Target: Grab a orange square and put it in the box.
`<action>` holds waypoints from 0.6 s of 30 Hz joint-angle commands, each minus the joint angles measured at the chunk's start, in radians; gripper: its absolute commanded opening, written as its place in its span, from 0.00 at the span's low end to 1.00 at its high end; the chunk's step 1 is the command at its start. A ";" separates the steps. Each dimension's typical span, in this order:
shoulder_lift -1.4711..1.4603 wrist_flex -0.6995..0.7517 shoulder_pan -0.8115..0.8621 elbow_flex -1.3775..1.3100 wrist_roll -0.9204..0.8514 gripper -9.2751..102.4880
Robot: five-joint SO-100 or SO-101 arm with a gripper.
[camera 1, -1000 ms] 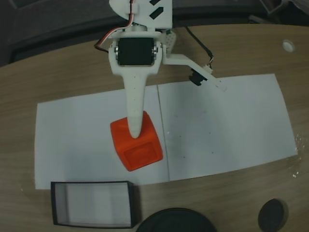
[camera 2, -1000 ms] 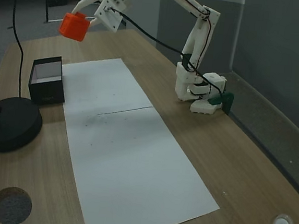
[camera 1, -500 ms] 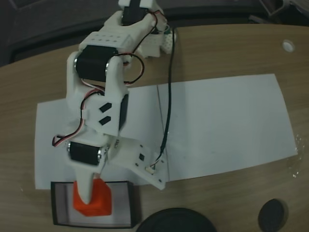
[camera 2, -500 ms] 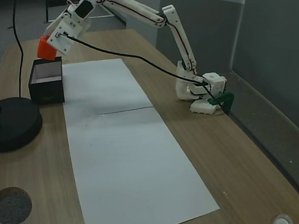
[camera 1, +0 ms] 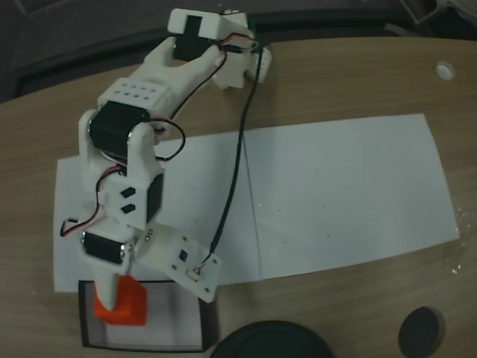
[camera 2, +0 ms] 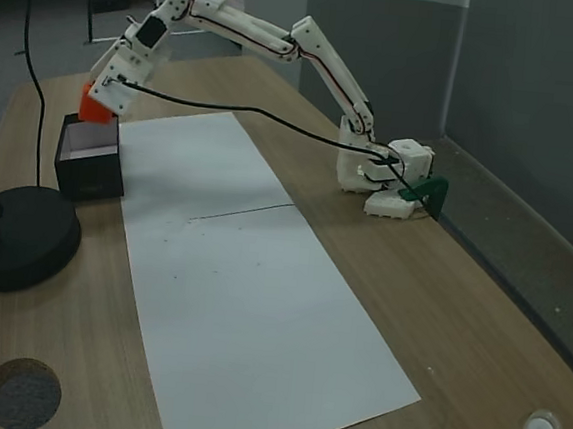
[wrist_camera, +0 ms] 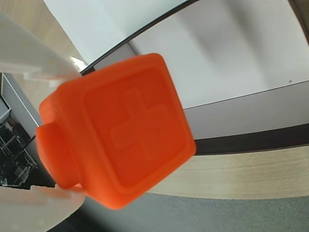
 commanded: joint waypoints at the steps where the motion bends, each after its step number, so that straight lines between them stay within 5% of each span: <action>1: 0.029 0.000 -0.006 -0.072 -0.002 0.22; 10: 0.028 0.023 0.002 -0.072 0.008 0.41; 18: 0.049 0.089 0.008 -0.086 0.009 0.33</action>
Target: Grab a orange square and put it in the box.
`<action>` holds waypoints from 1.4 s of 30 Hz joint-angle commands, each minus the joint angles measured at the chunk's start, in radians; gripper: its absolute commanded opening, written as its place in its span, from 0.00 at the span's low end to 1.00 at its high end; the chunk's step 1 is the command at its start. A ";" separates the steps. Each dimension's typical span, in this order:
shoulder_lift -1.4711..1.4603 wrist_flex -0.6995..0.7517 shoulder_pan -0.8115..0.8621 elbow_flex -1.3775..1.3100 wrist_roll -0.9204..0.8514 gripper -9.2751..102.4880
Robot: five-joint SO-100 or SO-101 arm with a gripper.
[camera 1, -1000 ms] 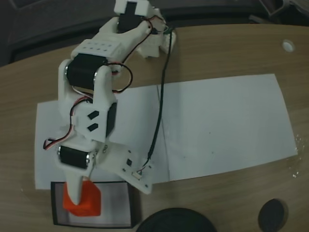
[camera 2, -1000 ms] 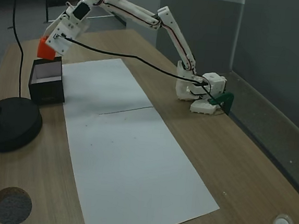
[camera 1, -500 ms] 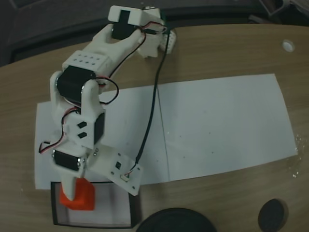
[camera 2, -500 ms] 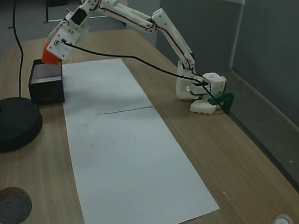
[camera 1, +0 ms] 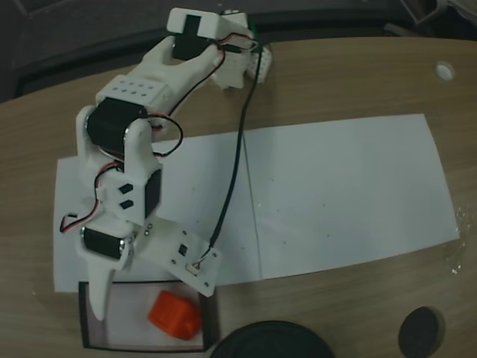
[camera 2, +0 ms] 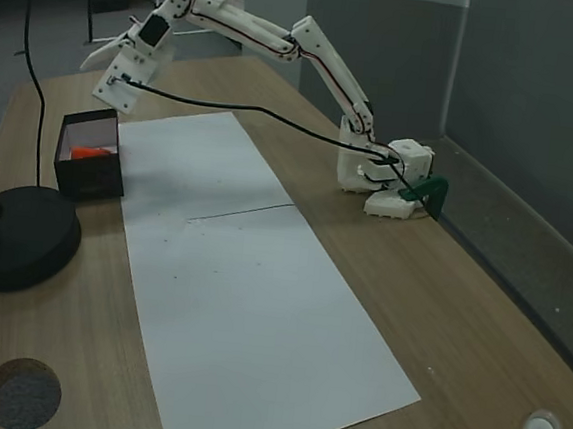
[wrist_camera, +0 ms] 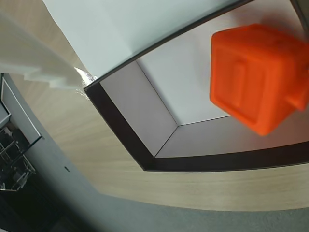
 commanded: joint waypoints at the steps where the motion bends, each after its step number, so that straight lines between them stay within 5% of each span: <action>1: 0.061 0.044 0.009 -0.081 0.009 0.27; 4: 0.106 0.117 0.026 -0.130 0.002 0.11; 12: 0.295 0.390 -0.006 -0.244 0.074 0.08; 16: 0.439 0.408 -0.029 -0.160 0.133 0.08; 34: 1.700 0.334 -0.443 1.049 0.141 0.08; 42: 2.281 0.202 -0.459 1.566 0.117 0.08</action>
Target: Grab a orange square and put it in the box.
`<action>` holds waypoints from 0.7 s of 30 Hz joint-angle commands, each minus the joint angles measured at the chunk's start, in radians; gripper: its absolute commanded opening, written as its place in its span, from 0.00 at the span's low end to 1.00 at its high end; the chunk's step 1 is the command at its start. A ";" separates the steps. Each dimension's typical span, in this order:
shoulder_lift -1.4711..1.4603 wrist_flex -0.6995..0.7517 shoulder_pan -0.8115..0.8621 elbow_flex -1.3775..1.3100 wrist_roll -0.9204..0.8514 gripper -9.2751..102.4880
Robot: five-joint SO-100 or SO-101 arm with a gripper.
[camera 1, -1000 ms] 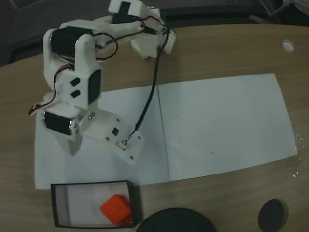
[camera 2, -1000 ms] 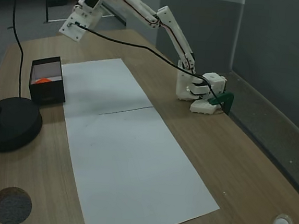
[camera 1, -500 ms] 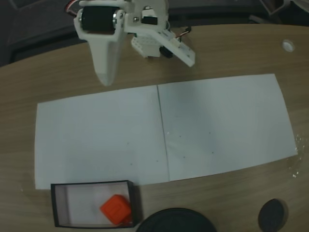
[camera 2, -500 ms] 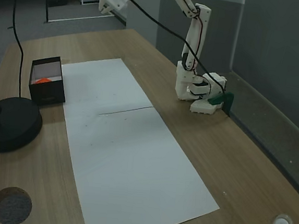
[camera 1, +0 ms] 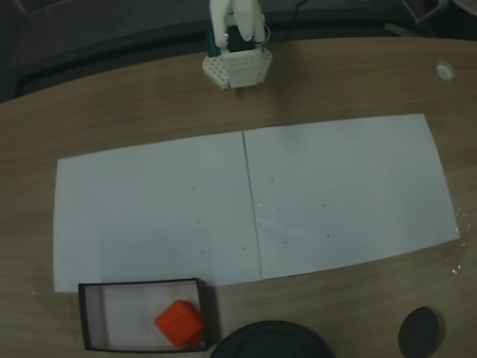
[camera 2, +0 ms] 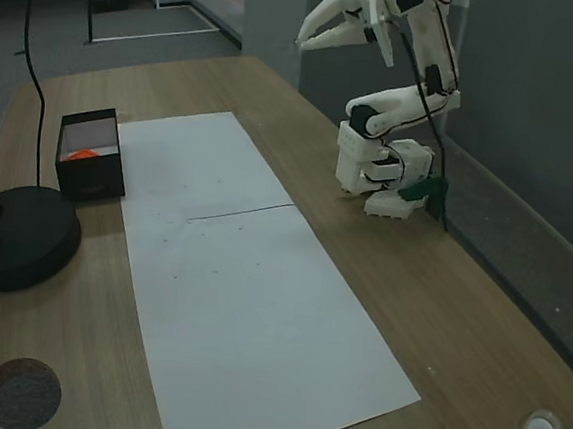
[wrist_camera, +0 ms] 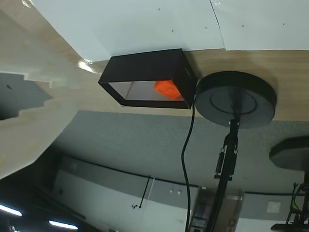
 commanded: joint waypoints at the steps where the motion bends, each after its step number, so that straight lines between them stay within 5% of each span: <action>1: 0.210 -0.069 0.006 0.175 0.014 0.08; 6: 0.416 -0.130 0.006 0.347 0.032 0.08; 21: 0.394 -0.394 0.009 0.758 0.097 0.08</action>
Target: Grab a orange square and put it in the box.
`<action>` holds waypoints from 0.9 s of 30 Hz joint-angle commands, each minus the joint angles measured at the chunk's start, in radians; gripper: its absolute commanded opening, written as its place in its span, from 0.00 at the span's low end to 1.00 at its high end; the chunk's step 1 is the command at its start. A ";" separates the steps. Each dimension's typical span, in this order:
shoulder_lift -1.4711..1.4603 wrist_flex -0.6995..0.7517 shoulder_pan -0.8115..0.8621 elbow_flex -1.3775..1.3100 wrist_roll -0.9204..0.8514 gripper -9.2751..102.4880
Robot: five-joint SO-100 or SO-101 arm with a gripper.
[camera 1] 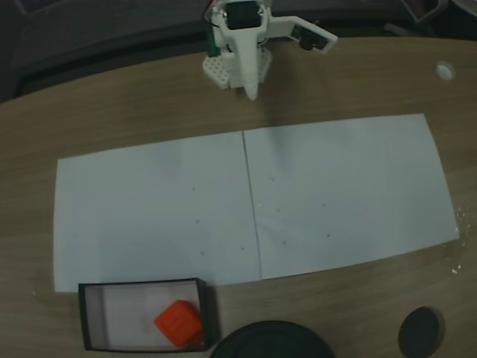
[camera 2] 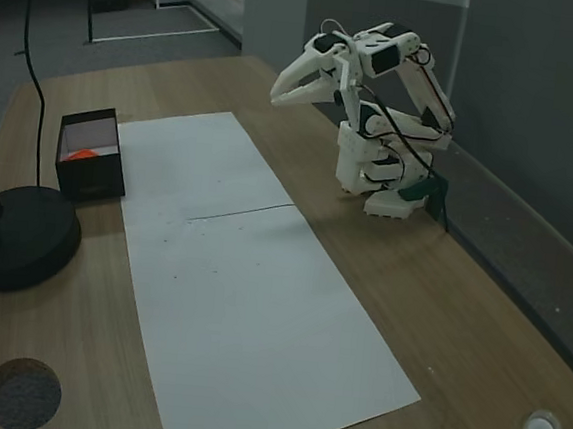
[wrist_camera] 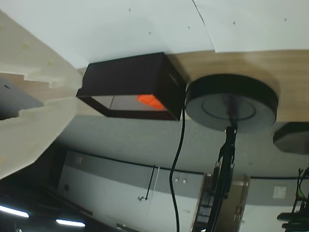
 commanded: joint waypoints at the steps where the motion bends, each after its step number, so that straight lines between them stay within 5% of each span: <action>1: 0.008 -0.031 0.005 0.081 0.109 0.08; 15: 0.008 -0.029 0.003 0.416 0.077 0.08; 27: 0.006 0.071 0.000 0.394 0.075 0.08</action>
